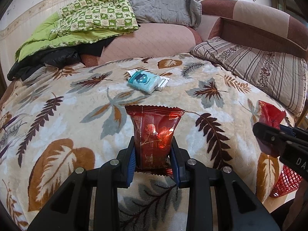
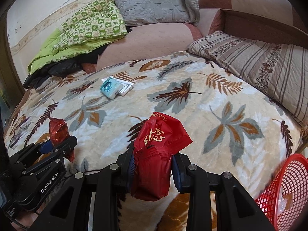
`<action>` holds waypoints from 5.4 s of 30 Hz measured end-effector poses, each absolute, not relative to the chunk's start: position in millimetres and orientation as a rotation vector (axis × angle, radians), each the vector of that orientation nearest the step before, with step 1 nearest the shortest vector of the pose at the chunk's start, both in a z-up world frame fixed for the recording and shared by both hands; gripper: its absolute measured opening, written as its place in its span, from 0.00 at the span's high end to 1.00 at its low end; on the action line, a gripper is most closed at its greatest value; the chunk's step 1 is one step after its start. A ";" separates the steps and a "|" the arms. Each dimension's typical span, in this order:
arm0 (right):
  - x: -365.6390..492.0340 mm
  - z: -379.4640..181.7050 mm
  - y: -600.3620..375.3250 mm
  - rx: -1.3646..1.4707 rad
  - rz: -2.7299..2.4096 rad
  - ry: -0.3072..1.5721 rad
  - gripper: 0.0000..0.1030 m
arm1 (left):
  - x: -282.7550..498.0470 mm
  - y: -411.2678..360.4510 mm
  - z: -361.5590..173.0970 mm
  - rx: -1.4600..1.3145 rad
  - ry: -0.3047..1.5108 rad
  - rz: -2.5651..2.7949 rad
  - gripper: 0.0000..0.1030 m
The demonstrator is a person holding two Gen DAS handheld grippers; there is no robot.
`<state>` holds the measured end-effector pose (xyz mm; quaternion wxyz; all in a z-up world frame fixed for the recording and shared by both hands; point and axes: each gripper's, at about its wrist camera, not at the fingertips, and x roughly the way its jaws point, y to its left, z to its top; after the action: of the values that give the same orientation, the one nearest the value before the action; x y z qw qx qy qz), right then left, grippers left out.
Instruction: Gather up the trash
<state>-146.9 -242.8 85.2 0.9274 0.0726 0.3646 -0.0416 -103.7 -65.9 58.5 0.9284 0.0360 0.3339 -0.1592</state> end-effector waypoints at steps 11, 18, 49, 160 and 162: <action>-162.0 92.4 -255.7 0.176 -0.118 0.738 0.66 | -103.6 -64.1 60.0 0.066 0.684 -0.331 0.71; -168.5 95.4 -263.3 0.200 -0.123 0.735 0.66 | -103.6 -64.4 60.4 0.062 0.685 -0.333 0.71; -161.7 90.5 -251.0 0.163 -0.105 0.748 0.66 | -105.4 -66.5 60.8 0.061 0.685 -0.339 0.71; -313.5 156.2 -399.1 0.476 -0.260 0.659 0.46 | -180.3 -152.0 114.3 0.072 0.746 -0.781 0.41; -310.6 157.6 -393.0 0.458 -0.260 0.665 0.46 | -173.3 -141.2 113.3 0.048 0.747 -0.759 0.40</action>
<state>-310.6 -393.0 157.6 0.9114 0.2223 0.3225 -0.1264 -173.3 -141.2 113.3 0.8612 0.0227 0.3563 -0.3617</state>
